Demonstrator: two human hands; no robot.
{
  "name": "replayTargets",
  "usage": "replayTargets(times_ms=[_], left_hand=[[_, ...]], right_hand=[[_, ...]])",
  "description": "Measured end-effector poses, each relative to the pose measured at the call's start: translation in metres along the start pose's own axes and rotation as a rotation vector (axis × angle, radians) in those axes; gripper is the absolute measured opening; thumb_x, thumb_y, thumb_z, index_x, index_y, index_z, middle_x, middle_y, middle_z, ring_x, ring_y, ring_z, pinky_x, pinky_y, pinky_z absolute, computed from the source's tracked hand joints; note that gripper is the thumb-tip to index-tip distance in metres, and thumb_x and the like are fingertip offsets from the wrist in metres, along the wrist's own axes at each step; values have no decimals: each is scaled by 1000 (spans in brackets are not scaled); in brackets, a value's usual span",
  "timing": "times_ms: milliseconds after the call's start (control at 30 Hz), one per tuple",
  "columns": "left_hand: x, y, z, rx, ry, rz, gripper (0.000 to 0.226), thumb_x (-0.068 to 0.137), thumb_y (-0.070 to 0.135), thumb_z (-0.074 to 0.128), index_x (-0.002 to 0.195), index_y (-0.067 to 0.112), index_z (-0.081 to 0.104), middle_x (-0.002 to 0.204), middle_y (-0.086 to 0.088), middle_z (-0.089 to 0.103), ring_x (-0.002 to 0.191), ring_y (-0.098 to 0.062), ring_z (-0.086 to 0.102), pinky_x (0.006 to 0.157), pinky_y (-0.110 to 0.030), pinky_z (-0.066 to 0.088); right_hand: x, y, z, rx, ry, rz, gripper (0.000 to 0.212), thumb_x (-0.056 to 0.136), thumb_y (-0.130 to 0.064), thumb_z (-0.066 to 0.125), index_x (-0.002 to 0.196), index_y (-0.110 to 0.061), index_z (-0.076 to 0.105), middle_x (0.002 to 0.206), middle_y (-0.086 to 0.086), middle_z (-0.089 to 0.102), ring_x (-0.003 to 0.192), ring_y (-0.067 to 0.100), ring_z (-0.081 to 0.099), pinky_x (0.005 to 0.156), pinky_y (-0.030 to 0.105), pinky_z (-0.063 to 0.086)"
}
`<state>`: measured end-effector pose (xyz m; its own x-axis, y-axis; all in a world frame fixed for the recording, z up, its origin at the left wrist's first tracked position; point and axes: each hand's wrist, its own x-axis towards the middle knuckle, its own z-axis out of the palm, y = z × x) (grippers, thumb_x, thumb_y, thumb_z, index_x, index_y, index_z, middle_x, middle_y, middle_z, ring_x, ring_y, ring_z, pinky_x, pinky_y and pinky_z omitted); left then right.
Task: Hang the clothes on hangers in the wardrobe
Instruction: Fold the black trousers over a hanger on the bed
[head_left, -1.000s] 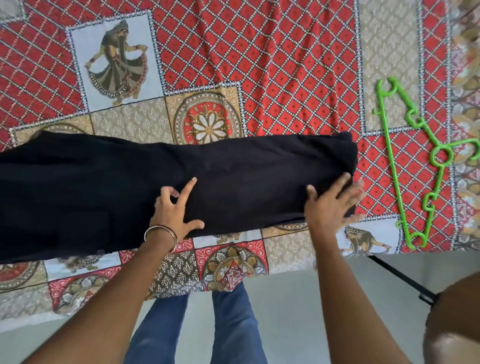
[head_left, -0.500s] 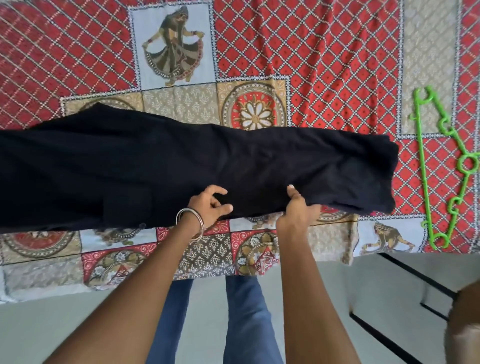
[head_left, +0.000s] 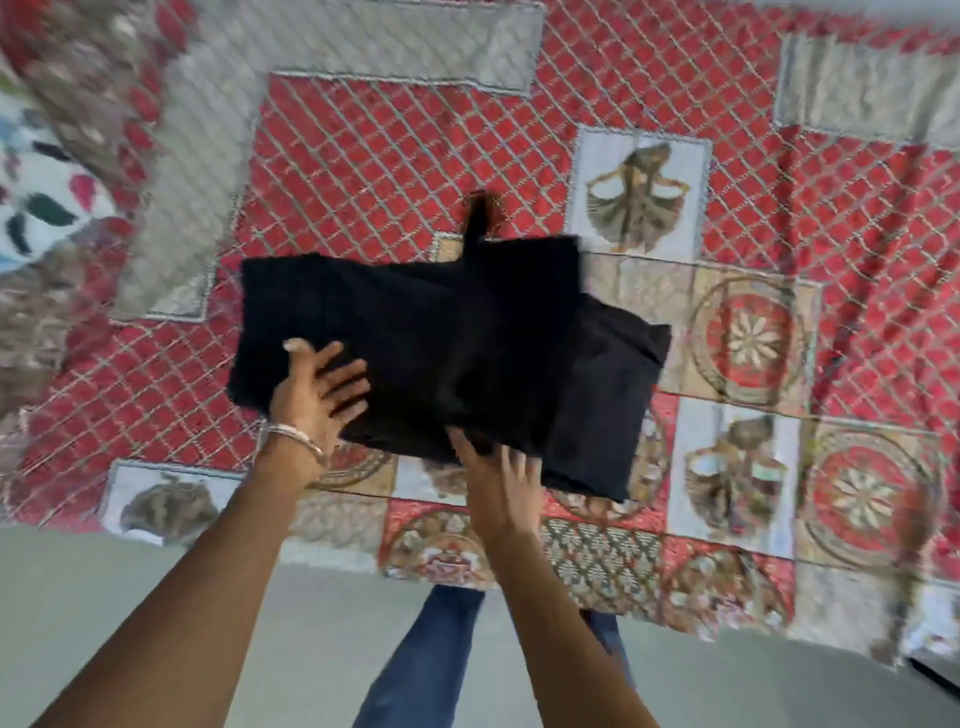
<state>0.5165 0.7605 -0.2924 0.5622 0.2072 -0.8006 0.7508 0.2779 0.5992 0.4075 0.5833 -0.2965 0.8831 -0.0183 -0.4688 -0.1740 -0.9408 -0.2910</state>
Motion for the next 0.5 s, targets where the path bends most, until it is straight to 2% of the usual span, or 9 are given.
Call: replayTargets(times_ms=[33,67,100,167,267,400,433,500], left_hand=[[6,7,-16,-8,18,-19,60,94,64,25,122,20,56,102,-3,64,86,-20,61,80,-37,48],[12,7,-21,42,43,-40,62,93,65,26,126,20,53,108,-4,62,92,-23,60,83,-40,46],[21,14,-45,95,66,-46,60,93,63,31,129,19,50,114,-5,59,96,-26,58,83,-43,46],[35,14,-66,224,73,-47,59,91,58,46,136,20,42,126,-6,55,102,-27,55,78,-43,48],[40,6,-60,342,84,-3,89,72,58,69,144,24,28,136,-6,49,110,-25,55,74,-41,52],[54,2,-45,411,229,31,106,67,54,79,148,21,19,145,-8,38,122,-31,48,92,-49,51],[58,1,-42,414,259,17,107,64,53,81,146,19,21,142,-11,41,120,-33,51,92,-49,51],[64,-1,-38,479,285,18,93,65,44,84,137,12,33,131,-16,53,112,-35,57,91,-45,52]], right_hand=[[0,-7,12,-68,-98,-55,74,95,-6,47,151,-42,16,157,21,16,133,41,33,101,49,35],[0,-5,18,-115,-143,-28,74,97,-7,42,151,-43,7,159,19,-10,137,44,22,103,51,31],[7,-24,30,-151,-149,-40,74,98,-7,41,152,-43,6,157,18,-24,138,46,15,103,51,29],[17,-44,39,-160,-182,-82,78,95,-5,45,152,-41,5,155,13,-30,140,45,7,104,54,26],[22,-50,38,-154,-166,-263,82,87,-1,51,152,-36,15,162,1,-13,142,42,8,106,60,21],[30,-56,35,-112,-265,-418,76,83,1,53,147,-34,32,161,-5,16,143,38,10,109,56,22],[34,-58,35,-70,-248,-438,72,80,3,54,143,-31,42,156,-4,29,140,36,18,106,55,27],[37,-59,34,129,-35,-374,62,70,8,59,124,-22,63,132,-2,59,121,33,47,89,48,40]])
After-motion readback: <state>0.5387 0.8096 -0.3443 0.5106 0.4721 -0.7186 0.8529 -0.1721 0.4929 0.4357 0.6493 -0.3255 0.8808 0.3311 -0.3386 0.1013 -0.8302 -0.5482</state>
